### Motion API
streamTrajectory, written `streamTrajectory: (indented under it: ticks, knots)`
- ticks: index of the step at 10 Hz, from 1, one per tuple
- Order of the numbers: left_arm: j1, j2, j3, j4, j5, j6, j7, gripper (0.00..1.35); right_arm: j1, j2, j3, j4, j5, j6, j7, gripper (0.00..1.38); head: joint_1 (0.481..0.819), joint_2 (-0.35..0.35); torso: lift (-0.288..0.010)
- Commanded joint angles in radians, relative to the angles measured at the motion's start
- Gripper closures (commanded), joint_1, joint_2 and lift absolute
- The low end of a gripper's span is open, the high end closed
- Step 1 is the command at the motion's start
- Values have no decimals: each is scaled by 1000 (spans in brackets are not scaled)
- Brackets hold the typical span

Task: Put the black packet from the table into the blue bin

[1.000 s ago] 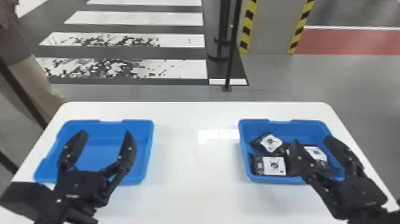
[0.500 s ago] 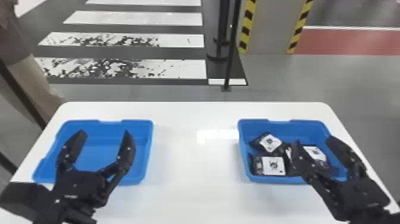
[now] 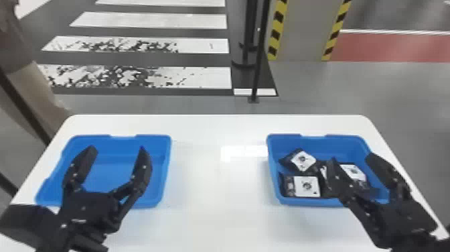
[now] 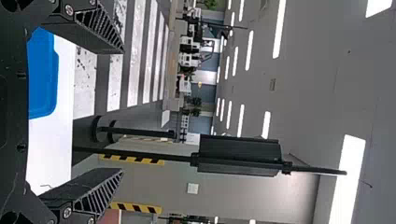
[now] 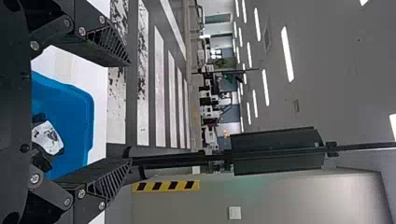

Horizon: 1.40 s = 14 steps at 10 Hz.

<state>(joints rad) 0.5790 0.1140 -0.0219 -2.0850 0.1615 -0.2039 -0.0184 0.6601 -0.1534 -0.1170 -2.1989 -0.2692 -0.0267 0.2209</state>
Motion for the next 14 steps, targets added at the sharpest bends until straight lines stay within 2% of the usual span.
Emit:
streamTrajectory:
  ticks: [1,14]
  knots:
    - [-2,1,-2,0,0,0,0,127,-2,0,1,4,0,2,0,318,695,-25,-110]
    - [5,1,0,-5,0,-5,-2,128,-2,0,-1,6,-12,14,-5,317,695,-28,-110]
